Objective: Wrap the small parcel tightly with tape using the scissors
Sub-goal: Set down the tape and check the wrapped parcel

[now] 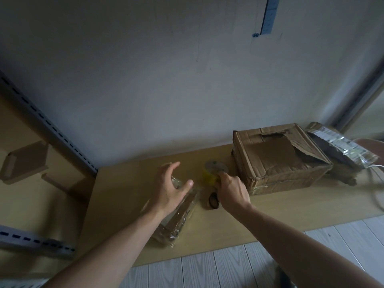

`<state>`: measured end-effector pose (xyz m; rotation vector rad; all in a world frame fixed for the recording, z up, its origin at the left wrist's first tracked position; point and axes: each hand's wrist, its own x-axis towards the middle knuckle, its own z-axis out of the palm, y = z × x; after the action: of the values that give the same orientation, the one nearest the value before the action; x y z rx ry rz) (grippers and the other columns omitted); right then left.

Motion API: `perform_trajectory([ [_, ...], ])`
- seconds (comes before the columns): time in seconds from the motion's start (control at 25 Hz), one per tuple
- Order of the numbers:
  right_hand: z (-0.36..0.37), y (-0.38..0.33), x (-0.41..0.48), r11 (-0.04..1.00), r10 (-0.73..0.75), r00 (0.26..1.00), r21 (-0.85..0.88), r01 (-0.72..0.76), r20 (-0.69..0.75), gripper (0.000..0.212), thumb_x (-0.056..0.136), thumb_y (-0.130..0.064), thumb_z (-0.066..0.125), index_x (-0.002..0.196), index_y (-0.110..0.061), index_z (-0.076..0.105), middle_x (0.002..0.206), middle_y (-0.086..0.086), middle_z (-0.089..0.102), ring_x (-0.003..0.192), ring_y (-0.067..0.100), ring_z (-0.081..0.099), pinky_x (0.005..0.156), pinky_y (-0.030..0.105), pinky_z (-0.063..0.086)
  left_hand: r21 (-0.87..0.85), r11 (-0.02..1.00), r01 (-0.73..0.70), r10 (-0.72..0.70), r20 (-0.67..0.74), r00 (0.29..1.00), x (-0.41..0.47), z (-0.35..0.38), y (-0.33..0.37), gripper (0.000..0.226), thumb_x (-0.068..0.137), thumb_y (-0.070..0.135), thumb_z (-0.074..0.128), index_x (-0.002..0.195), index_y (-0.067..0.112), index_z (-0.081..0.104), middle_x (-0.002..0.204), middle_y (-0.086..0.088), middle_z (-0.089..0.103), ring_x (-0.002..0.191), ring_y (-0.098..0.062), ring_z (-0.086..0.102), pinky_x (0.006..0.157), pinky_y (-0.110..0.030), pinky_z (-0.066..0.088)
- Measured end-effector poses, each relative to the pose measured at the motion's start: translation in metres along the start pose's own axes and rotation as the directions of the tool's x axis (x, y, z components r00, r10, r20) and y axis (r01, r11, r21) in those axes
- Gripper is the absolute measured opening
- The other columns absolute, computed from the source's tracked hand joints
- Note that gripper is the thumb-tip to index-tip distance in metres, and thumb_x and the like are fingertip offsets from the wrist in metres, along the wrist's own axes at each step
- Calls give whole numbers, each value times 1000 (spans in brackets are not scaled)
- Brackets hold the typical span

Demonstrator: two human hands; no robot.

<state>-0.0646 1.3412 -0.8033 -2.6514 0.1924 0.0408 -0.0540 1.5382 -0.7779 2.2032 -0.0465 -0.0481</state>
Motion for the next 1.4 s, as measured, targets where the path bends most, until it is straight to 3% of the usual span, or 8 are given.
perform_trajectory([
  [0.08,3,2,-1,999,4,999,-40,-3,40,36,98,-9,46,132,-18,55,93,13,71,78,32,65,59,33,42,248,961,126,-160,124,979,-17,-2,5,119,64,66,79,157,28,15,160,-11,22,148,-31,21,121,-52,20],
  [0.2,0,-6,-8,991,-43,999,126,45,-14,26,100,-15,42,123,-16,55,84,12,69,68,29,58,57,36,44,488,862,139,-245,159,956,-23,-1,10,136,58,68,83,157,36,-4,159,-20,19,147,-39,20,114,-51,29],
  [0.4,-39,-46,-5,741,147,945,600,-301,293,58,94,-58,50,90,-3,70,80,11,71,79,35,70,70,41,59,404,910,-90,78,46,996,-31,-25,18,128,55,64,83,158,31,13,145,-8,42,132,-31,40,104,-45,41],
  [0.52,-80,-82,-10,694,141,939,645,-320,314,50,82,-50,74,81,0,76,68,12,72,59,27,69,59,34,60,466,853,-236,307,-83,948,-38,-50,43,117,55,65,74,153,24,26,138,-5,47,123,-28,46,100,-43,43],
  [0.76,-157,-139,-34,767,-49,962,627,-135,268,26,87,-28,76,66,-15,70,54,0,57,47,12,48,49,24,41,540,792,-285,429,-159,889,-62,-110,89,113,56,70,71,151,26,27,136,-1,44,119,-21,48,96,-40,45],
  [1.04,-169,-168,-70,820,-336,910,400,409,-242,14,90,-23,70,81,-13,70,66,-14,61,58,-3,56,54,7,41,473,872,-128,206,-118,971,-69,-133,103,115,53,73,67,149,31,22,134,-2,45,121,-23,48,94,-44,48],
  [1.24,-159,-153,-66,818,-479,833,204,538,-276,12,91,-22,70,86,-11,69,75,-6,63,64,-2,53,61,7,41,517,849,-107,175,-83,981,-72,-123,101,117,53,73,68,151,28,22,133,-4,46,123,-26,49,96,-43,48],
  [1.4,-159,-149,-56,809,-449,843,266,524,-295,9,87,-20,75,81,-13,71,69,-11,62,62,-1,56,59,7,40,523,843,-127,200,-84,976,-70,-122,101,121,48,79,59,151,24,26,129,-6,49,119,-27,52,92,-43,50],
])
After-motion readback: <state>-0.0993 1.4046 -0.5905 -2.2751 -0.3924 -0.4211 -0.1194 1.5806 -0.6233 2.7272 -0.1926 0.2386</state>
